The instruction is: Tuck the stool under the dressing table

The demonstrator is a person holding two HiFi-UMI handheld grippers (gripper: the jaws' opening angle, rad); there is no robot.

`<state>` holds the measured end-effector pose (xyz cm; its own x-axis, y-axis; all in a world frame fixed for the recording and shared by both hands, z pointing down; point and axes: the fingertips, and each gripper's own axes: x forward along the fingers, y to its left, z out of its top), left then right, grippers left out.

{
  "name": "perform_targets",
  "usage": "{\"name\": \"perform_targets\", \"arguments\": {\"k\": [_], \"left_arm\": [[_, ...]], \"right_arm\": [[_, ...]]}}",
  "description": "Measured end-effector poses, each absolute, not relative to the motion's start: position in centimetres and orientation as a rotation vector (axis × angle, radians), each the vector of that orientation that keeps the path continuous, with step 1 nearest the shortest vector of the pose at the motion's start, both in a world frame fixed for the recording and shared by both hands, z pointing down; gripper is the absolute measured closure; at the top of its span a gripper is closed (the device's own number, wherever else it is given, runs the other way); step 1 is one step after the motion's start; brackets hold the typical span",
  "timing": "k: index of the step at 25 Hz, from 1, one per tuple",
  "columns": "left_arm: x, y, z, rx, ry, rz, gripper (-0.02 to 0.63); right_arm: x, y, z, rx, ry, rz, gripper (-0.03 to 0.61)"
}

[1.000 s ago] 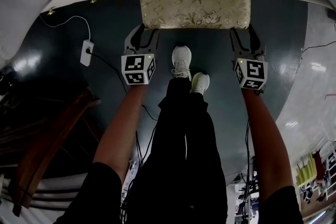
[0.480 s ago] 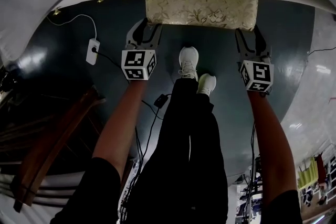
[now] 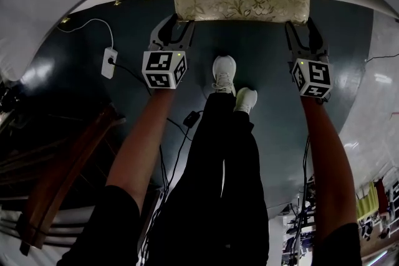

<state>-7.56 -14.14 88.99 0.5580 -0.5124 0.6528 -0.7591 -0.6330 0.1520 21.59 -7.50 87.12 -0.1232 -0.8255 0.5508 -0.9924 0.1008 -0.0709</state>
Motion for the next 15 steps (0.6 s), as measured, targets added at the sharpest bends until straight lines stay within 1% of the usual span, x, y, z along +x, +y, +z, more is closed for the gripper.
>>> {"name": "perform_targets", "arguments": {"k": [15], "left_arm": [[-7.57, -14.56, 89.25, 2.421, -1.042, 0.756, 0.41]], "right_arm": [[21.45, -7.45, 87.42, 1.821, -2.015, 0.576, 0.334]]}}
